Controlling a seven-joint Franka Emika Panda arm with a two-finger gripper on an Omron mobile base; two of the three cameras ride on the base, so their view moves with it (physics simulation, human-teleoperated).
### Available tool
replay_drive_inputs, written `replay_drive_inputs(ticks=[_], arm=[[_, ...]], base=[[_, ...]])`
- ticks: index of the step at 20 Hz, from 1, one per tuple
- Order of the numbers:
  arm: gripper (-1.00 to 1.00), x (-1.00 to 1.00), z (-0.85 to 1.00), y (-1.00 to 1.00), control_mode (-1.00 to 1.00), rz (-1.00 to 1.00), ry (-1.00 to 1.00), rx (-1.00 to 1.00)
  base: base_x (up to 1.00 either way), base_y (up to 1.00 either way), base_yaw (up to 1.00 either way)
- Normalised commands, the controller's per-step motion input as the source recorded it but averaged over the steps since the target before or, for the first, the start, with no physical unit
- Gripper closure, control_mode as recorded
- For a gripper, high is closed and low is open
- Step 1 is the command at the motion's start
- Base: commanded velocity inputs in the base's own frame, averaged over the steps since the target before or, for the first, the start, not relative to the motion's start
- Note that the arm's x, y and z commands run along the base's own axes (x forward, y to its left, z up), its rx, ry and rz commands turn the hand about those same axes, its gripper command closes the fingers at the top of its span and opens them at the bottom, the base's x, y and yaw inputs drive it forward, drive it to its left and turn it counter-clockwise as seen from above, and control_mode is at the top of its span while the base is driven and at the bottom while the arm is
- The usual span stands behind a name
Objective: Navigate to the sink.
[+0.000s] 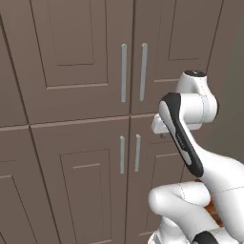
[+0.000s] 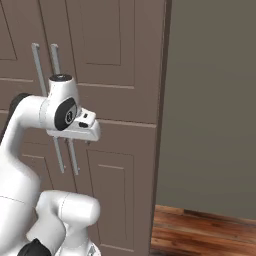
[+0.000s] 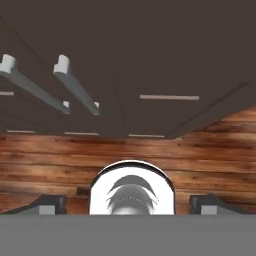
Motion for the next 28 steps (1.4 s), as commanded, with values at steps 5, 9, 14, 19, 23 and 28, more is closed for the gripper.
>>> replay_drive_inputs(ticks=[5, 9, 14, 19, 23, 28], arm=[[-1.0, -0.08, -0.11, 0.0, 1.0, 0.04, 0.0, 0.0], [-1.0, 0.0, 0.0, 0.0, 1.0, 0.0, 0.0, 0.0], [-1.0, 0.0, 0.0, 0.0, 1.0, 0.0, 0.0, 0.0], [-1.0, 0.0, 0.0, 0.0, 1.0, 0.0, 0.0, 0.0], [-1.0, 0.0, 0.0, 0.0, 1.0, 0.0, 0.0, 0.0], [-1.0, 0.0, 0.0, 0.0, 1.0, 0.0, 0.0, 0.0]], base=[[-0.27, 0.03, 0.4], [-0.02, 0.26, 0.77], [0.0, 0.4, 0.83], [0.03, 0.54, 0.76], [0.11, 0.61, 0.74], [0.27, 0.69, 0.77]])
